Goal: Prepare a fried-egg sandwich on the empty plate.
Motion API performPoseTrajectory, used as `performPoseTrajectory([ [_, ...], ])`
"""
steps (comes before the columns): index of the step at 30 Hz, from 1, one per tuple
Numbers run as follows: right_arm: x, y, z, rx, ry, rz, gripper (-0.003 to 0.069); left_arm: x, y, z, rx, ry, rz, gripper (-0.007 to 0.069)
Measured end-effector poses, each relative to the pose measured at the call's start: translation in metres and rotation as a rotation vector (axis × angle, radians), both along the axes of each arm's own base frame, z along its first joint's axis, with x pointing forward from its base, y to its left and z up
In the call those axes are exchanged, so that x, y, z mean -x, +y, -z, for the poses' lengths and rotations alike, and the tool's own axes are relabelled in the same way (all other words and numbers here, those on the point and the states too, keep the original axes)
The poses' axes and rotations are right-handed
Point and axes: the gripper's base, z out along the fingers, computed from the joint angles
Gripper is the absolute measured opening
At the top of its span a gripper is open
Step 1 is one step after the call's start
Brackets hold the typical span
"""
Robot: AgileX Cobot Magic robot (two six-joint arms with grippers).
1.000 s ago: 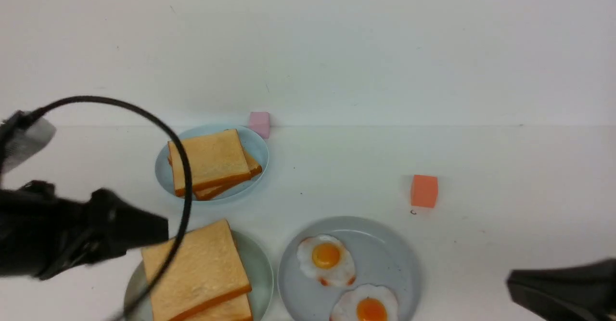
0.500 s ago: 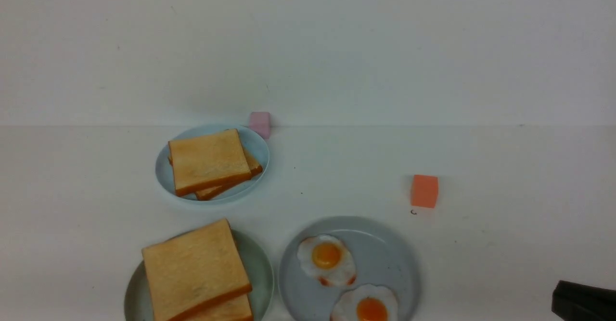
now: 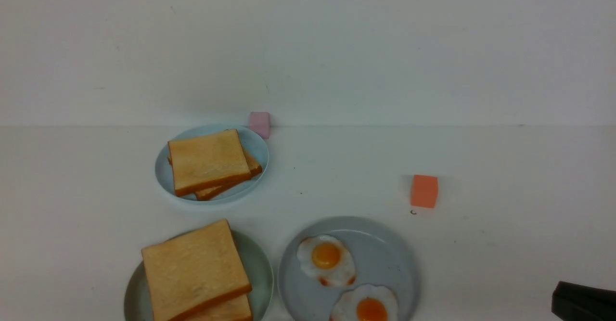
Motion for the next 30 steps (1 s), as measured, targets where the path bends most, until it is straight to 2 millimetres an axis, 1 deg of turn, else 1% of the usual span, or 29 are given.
performPoseTrajectory([
  [4,0.0,0.0,0.0,0.0,0.0,0.0,0.0007,-0.009,0.013,0.002,-0.161,-0.097,-0.069,-0.0013],
  [5,0.0,0.0,0.0,0.0,0.0,0.0,0.0008,-0.009,0.014,0.001,-0.168,-0.103,-0.073,-0.0013],
  [7,0.0,0.0,0.0,0.0,0.0,0.0,0.0011,-0.012,0.021,0.006,-0.25,-0.125,-0.106,-0.0013],
  [10,0.0,0.0,0.0,-0.001,-0.001,0.0,0.0014,-0.007,0.028,0.015,-0.321,-0.167,-0.139,-0.0013],
  [11,0.0,0.0,0.0,-0.001,-0.001,0.0,0.0014,-0.002,0.031,0.017,-0.335,-0.226,-0.159,-0.0013],
  [12,0.0,0.0,0.0,-0.001,-0.001,0.0,0.0014,-0.002,0.032,0.018,-0.341,-0.233,-0.164,-0.0013],
  [14,0.0,0.0,0.0,0.0,0.0,0.0,0.0014,-0.003,0.037,0.023,-0.314,-0.385,-0.262,-0.0013],
  [15,0.0,0.0,0.0,0.0,0.0,0.0,0.0014,-0.004,0.038,0.028,-0.283,-0.41,-0.305,-0.0013],
  [16,0.0,0.0,0.0,-0.001,-0.002,0.0,0.0016,-0.008,0.041,0.034,-0.227,-0.488,-0.389,-0.0013],
  [17,0.0,0.0,0.0,-0.001,-0.002,0.0,0.0016,-0.008,0.041,0.037,-0.215,-0.478,-0.397,-0.0013],
  [19,0.0,0.0,0.0,-0.001,-0.002,0.0,0.0019,-0.013,0.046,0.062,-0.101,-0.6,-0.53,-0.0013],
  [23,0.001,0.0,0.0,-0.002,-0.002,0.0,0.0022,-0.018,0.048,0.101,-0.037,-0.616,-0.583,-0.0013],
  [24,0.001,0.0,0.0,-0.004,-0.001,0.0,0.0022,-0.021,0.047,0.127,-0.036,-0.553,-0.591,-0.0013],
  [27,0.001,0.0,0.0,-0.004,0.0,-0.001,0.0022,-0.02,0.048,0.146,-0.065,-0.443,-0.596,-0.0013],
  [30,0.001,0.0,0.0,-0.001,0.004,-0.002,0.0022,-0.019,0.047,0.15,-0.103,-0.415,-0.572,-0.0013],
])
